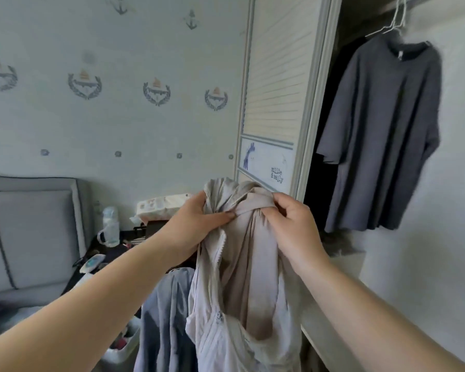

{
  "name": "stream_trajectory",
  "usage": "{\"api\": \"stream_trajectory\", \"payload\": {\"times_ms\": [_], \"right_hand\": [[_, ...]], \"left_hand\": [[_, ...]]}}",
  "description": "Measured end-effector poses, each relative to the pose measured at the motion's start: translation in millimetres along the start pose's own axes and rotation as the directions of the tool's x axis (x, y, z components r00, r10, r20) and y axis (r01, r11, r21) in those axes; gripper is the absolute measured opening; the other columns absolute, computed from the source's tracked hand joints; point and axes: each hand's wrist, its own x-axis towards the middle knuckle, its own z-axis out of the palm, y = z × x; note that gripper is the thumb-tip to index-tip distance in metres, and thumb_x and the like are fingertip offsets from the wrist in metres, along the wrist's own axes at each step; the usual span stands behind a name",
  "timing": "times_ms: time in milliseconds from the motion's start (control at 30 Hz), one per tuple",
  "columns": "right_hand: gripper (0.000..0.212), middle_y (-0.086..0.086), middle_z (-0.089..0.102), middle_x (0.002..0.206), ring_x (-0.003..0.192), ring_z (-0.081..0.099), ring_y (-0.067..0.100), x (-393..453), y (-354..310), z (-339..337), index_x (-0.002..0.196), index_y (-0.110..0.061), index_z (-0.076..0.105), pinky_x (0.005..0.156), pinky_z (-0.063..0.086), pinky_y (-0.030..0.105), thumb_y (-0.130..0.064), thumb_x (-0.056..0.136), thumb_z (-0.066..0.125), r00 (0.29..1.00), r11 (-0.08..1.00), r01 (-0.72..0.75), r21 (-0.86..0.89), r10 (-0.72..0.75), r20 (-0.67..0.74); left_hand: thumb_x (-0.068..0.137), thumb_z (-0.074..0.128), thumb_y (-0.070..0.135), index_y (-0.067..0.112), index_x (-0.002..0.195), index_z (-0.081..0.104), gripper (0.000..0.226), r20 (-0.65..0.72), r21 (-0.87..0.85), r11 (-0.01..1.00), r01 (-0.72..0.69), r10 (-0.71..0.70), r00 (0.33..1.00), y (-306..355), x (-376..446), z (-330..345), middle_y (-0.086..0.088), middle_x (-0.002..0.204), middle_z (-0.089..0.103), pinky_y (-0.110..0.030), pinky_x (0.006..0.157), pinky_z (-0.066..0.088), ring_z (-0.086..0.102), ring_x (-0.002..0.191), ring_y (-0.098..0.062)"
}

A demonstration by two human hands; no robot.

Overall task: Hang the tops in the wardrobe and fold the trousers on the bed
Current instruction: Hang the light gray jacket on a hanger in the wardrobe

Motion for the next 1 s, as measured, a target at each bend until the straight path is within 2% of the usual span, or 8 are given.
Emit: {"api": "stream_trajectory", "payload": {"times_ms": [100, 200, 300, 367, 467, 567, 700, 1000], "right_hand": [[0.025, -0.017, 0.070, 0.079, 0.076, 0.061, -0.002, 29, 7, -33, 0.085, -0.030, 0.070, 0.070, 0.044, 0.014, -0.010, 0.090, 0.055, 0.990, 1.000, 0.011, -0.008, -0.012, -0.144], [0.023, -0.016, 0.072, 0.087, 0.085, 0.064, 0.001, 58, 17, -64, 0.088, -0.033, 0.071, 0.078, 0.047, 0.021, -0.017, 0.091, 0.056, 0.964, 0.996, 0.024, -0.091, -0.048, -0.261], [0.023, -0.016, 0.072, 0.090, 0.089, 0.065, 0.002, 81, 23, -90, 0.086, -0.034, 0.072, 0.082, 0.049, 0.025, -0.018, 0.091, 0.056, 0.941, 0.984, 0.020, -0.175, -0.078, -0.331], [0.026, -0.015, 0.073, 0.088, 0.087, 0.066, 0.003, 100, 29, -107, 0.081, -0.034, 0.072, 0.082, 0.051, 0.027, -0.015, 0.090, 0.057, 0.915, 0.973, 0.012, -0.230, -0.103, -0.390], [0.030, -0.020, 0.072, 0.083, 0.083, 0.065, 0.000, 121, 34, -134, 0.076, -0.043, 0.072, 0.078, 0.050, 0.027, -0.018, 0.086, 0.059, 0.881, 0.933, -0.040, -0.357, -0.136, -0.453], [0.033, -0.026, 0.069, 0.078, 0.076, 0.061, -0.007, 142, 36, -159, 0.073, -0.052, 0.068, 0.071, 0.045, 0.022, -0.023, 0.085, 0.059, 0.855, 0.872, -0.123, -0.474, -0.149, -0.497], [0.027, -0.022, 0.070, 0.079, 0.081, 0.063, 0.001, 162, 34, -195, 0.070, -0.039, 0.069, 0.072, 0.046, 0.022, -0.019, 0.085, 0.060, 0.835, 0.794, -0.228, -0.564, -0.139, -0.533], [0.011, -0.008, 0.071, 0.083, 0.082, 0.065, 0.009, 204, 22, -263, 0.081, -0.029, 0.072, 0.073, 0.049, 0.022, -0.022, 0.084, 0.064, 0.796, 0.743, -0.313, -0.592, -0.135, -0.590]], "left_hand": [[0.089, 0.064, 0.019, 0.020, 0.095, 0.069, 0.007, 0.019, 0.250, 0.966, -0.066, 0.063, 0.998, -12, 48, 16, -0.001, 0.087, 0.075, -0.027, 0.076, 0.056, 0.072, 0.083, -0.015], [0.090, 0.060, 0.038, 0.009, 0.075, 0.061, 0.032, 0.120, 0.590, 0.775, -0.226, 0.193, 0.974, -19, 100, 28, 0.005, 0.062, 0.063, -0.015, 0.054, 0.039, 0.054, 0.056, -0.003], [0.090, 0.058, 0.045, 0.018, 0.057, 0.047, 0.044, 0.202, 0.661, 0.692, -0.290, 0.209, 0.957, -17, 139, 41, 0.014, 0.045, 0.047, -0.017, 0.047, 0.031, 0.042, 0.044, 0.000], [0.090, 0.060, 0.043, 0.019, 0.058, 0.058, 0.039, 0.267, 0.498, 0.822, -0.274, 0.156, 0.951, -18, 167, 50, 0.014, 0.051, 0.058, -0.015, 0.049, 0.036, 0.051, 0.048, -0.002], [0.091, 0.061, 0.030, 0.020, 0.078, 0.075, 0.021, 0.395, 0.035, 0.998, -0.049, 0.032, 0.918, -15, 196, 72, -0.001, 0.084, 0.075, -0.023, 0.066, 0.056, 0.070, 0.074, -0.014], [0.090, 0.060, 0.025, 0.010, 0.093, 0.073, 0.019, 0.488, -0.212, 0.972, 0.105, 0.012, 0.873, -11, 233, 98, -0.011, 0.096, 0.074, -0.030, 0.069, 0.059, 0.072, 0.086, -0.021], [0.091, 0.061, 0.024, 0.005, 0.105, 0.068, 0.025, 0.544, -0.339, 0.914, 0.222, -0.002, 0.839, -6, 268, 141, -0.013, 0.102, 0.073, -0.029, 0.068, 0.058, 0.071, 0.091, -0.022], [0.088, 0.066, 0.029, 0.010, 0.095, 0.072, 0.021, 0.538, -0.473, 0.857, 0.203, 0.098, 0.837, 19, 329, 233, -0.010, 0.094, 0.075, -0.031, 0.065, 0.059, 0.073, 0.083, -0.020]]}}
